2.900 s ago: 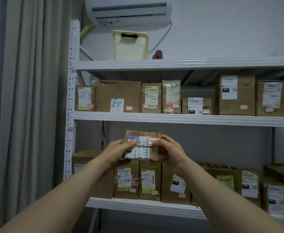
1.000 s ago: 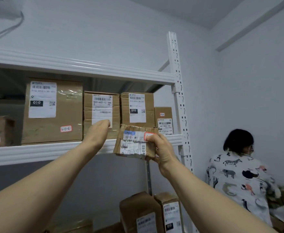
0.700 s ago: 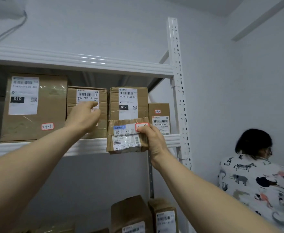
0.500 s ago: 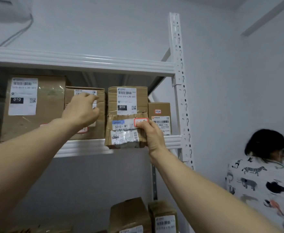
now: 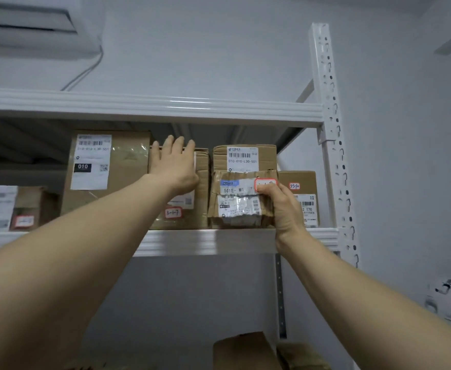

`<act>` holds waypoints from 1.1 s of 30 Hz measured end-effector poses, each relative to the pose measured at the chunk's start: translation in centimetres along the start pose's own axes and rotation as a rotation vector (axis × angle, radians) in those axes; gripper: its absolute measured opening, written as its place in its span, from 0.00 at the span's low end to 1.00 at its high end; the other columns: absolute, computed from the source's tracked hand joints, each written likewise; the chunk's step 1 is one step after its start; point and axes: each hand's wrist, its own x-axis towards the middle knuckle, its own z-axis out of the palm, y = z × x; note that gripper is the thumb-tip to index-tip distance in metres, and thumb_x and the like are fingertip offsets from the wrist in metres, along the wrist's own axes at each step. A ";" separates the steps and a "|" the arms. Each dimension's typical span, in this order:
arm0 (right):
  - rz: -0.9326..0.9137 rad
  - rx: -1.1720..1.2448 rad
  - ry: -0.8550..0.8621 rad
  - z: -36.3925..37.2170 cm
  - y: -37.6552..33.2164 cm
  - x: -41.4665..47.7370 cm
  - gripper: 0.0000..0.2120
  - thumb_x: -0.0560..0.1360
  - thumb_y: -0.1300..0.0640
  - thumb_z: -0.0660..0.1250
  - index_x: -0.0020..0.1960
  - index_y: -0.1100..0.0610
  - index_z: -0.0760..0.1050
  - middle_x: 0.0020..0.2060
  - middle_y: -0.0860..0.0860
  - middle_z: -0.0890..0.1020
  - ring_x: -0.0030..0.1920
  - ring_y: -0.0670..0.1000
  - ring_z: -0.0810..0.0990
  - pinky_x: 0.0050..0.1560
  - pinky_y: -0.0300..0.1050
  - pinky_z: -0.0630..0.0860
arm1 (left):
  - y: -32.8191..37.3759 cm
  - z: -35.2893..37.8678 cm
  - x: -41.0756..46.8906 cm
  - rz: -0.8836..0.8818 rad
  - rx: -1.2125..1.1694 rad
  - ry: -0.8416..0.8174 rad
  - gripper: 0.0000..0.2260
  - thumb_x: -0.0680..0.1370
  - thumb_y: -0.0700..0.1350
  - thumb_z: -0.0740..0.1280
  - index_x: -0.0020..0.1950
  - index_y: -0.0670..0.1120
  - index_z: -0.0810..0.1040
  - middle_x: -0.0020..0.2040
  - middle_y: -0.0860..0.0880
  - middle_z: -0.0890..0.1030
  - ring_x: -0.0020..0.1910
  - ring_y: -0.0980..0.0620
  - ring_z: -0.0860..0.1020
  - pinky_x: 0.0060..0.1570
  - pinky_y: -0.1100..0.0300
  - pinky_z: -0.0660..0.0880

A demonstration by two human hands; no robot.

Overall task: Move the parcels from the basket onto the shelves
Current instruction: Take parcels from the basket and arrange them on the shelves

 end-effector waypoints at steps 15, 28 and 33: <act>-0.072 0.022 0.052 3.0 -0.4 0.8 0.02 0.74 0.58 0.68 0.46 0.54 0.77 0.36 0.49 0.83 0.32 0.43 0.81 0.27 0.33 0.75 | -0.5 2.0 3.7 0.180 0.085 0.013 0.40 0.75 0.68 0.57 0.78 0.47 0.48 0.75 0.40 0.59 0.76 0.41 0.52 0.72 0.41 0.37; -0.070 0.064 0.073 3.1 -0.8 0.4 0.10 0.73 0.57 0.68 0.54 0.58 0.79 0.32 0.48 0.84 0.29 0.42 0.82 0.26 0.34 0.75 | -0.7 2.6 3.8 0.168 0.039 0.022 0.43 0.75 0.64 0.64 0.79 0.47 0.44 0.72 0.36 0.58 0.74 0.37 0.54 0.73 0.44 0.39; -0.047 0.047 0.035 3.7 -0.6 0.4 0.14 0.73 0.55 0.68 0.57 0.57 0.78 0.35 0.48 0.85 0.32 0.44 0.83 0.28 0.36 0.76 | -1.6 2.0 3.1 0.149 0.026 0.011 0.43 0.75 0.61 0.65 0.78 0.46 0.43 0.74 0.36 0.56 0.75 0.36 0.50 0.73 0.46 0.41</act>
